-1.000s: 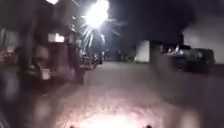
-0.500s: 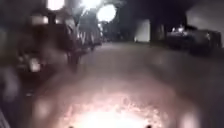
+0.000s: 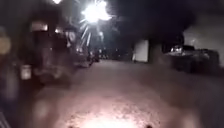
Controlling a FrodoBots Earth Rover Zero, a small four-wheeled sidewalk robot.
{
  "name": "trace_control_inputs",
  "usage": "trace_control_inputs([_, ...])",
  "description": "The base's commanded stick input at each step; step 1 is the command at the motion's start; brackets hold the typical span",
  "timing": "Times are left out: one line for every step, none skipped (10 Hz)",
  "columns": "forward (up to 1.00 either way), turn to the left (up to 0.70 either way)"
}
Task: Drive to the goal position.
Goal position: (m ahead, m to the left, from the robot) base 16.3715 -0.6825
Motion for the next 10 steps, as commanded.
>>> trace_control_inputs([0.7,0.0])
trace_control_inputs([0.7,0.0])
trace_control_inputs([0.7,0.0])
trace_control_inputs([0.7,0.0])
trace_control_inputs([0.7,0.0])
trace_control_inputs([0.7,0.0])
trace_control_inputs([0.7,0.0])
trace_control_inputs([0.7,0.0])
trace_control_inputs([0.7,0.0])
trace_control_inputs([0.7,0.0])
